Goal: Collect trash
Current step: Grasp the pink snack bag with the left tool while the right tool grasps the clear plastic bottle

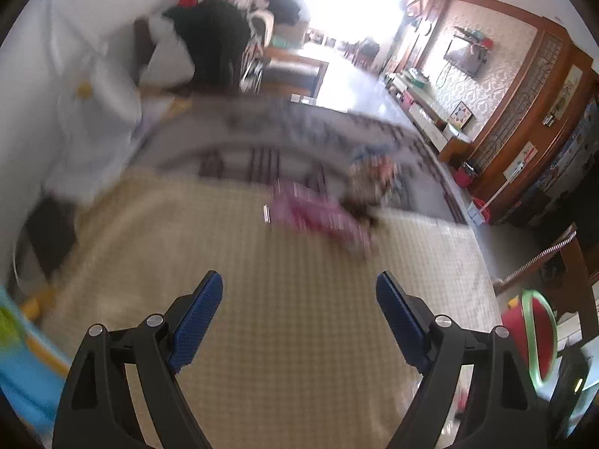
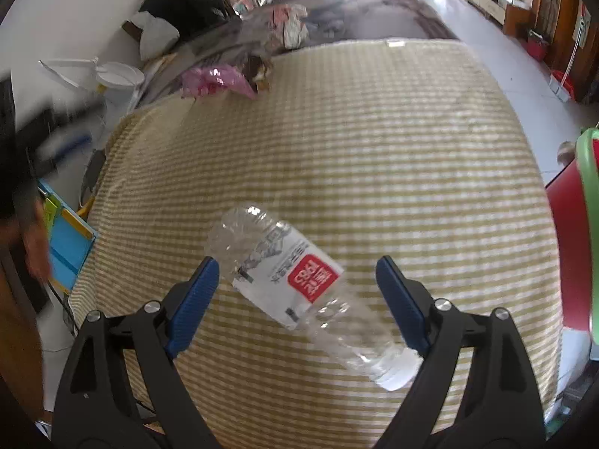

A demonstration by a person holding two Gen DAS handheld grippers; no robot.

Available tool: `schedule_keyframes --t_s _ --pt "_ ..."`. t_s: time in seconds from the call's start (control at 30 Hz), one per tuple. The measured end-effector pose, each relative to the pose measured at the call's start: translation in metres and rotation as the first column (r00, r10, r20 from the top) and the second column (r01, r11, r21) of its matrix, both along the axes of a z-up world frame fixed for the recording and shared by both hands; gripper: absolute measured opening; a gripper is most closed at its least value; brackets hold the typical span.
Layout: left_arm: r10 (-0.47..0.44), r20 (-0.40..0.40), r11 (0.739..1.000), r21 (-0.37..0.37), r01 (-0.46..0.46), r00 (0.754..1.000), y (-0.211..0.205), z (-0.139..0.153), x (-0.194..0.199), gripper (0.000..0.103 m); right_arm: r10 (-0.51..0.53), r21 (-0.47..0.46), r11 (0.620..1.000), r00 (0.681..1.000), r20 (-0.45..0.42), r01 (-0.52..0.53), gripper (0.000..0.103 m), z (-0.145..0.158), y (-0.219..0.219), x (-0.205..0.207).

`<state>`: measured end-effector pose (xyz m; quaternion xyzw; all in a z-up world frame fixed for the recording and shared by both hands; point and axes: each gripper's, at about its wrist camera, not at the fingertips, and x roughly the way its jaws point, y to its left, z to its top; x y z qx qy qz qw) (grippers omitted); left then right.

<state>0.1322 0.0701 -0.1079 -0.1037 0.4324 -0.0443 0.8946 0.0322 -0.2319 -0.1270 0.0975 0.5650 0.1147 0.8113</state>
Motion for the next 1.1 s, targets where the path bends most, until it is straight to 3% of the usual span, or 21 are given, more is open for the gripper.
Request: schedule_keyframes --t_s 0.07,0.17,0.27,0.5,0.57,0.63,0.67,0.7,0.73,0.93,1.1 --pt "-0.016 -0.005 1.0 -0.017 0.016 1.0 0.002 0.016 0.033 0.081 -0.008 -0.009 1.0 1.0 -0.012 0.008 0.086 -0.004 0.003 -0.002" --pt "-0.024 -0.043 0.998 -0.055 0.022 0.999 -0.001 0.011 0.071 0.081 -0.021 -0.028 0.999 0.999 -0.026 0.02 0.086 -0.006 0.004 -0.003" --pt "-0.024 -0.171 0.988 -0.153 -0.002 0.985 -0.011 -0.029 0.1 0.081 -0.048 -0.041 0.998 0.998 -0.028 0.047 0.086 -0.005 0.0 0.0" --pt "0.03 -0.326 0.966 -0.233 -0.111 0.945 -0.049 -0.101 0.133 0.078 -0.129 -0.057 0.99 0.992 -0.016 0.128 0.086 0.002 -0.02 -0.001" --pt "0.049 -0.391 0.958 -0.241 -0.154 0.919 -0.052 -0.122 0.14 0.064 -0.146 -0.06 0.988 0.989 -0.011 0.145 0.086 0.003 -0.025 -0.002" --pt "0.054 -0.432 0.95 -0.256 -0.18 0.9 -0.053 -0.136 0.141 0.041 -0.16 -0.059 0.985 0.987 -0.004 0.16 0.086 0.005 -0.029 -0.002" --pt "0.048 -0.426 0.942 -0.283 -0.183 0.904 -0.053 -0.137 0.138 0.036 -0.166 -0.058 0.985 0.986 -0.001 0.165 0.086 0.006 -0.029 -0.003" --pt "0.037 -0.413 0.943 -0.287 -0.168 0.91 -0.054 -0.135 0.136 0.021 -0.169 -0.055 0.984 0.986 0.0 0.169 0.086 0.006 -0.03 -0.003" --pt "0.027 -0.392 0.951 -0.274 -0.145 0.92 -0.056 -0.13 0.132 0.015 -0.172 -0.051 0.984 0.985 0.0 0.172 0.086 0.006 -0.03 -0.003" --pt "-0.074 -0.295 0.973 -0.232 0.004 0.953 -0.06 -0.098 0.093 0.011 -0.121 -0.042 0.992 0.992 -0.029 0.119 0.086 -0.006 -0.017 0.002" --pt "-0.175 -0.318 0.971 -0.212 0.11 0.932 -0.052 -0.095 0.045 0.018 -0.067 -0.03 0.997 0.994 -0.087 0.064 0.089 -0.021 -0.004 0.007"
